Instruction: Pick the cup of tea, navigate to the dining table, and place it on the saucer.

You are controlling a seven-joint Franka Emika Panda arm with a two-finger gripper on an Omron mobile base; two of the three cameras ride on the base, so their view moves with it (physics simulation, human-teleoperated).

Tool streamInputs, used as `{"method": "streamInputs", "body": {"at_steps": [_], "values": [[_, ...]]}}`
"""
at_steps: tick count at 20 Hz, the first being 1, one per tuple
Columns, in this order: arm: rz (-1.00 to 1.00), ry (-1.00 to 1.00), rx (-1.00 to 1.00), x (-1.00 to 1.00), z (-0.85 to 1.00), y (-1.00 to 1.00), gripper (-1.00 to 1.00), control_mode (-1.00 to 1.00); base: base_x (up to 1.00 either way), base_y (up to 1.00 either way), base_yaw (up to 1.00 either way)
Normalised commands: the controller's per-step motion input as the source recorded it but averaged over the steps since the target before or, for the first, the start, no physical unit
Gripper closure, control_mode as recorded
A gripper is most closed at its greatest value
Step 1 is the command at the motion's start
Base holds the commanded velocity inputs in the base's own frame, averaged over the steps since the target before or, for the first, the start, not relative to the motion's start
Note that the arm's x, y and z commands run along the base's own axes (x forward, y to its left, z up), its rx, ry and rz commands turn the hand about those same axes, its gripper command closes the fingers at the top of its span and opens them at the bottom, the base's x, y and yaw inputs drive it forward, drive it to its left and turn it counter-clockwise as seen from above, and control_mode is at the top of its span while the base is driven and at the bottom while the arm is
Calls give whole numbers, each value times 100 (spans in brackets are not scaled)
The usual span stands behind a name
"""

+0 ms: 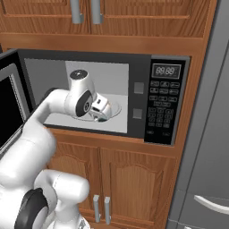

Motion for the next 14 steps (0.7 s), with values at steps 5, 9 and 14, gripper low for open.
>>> {"method": "streamInputs", "body": {"at_steps": [5,9,14], "values": [[24,0,0,-64,68,0,100,-100,0,0,0],[19,0,0,-70,87,0,100,-100,0,0,0],[14,0,0,-92,52,0,100,-100,0,0,0]]}}
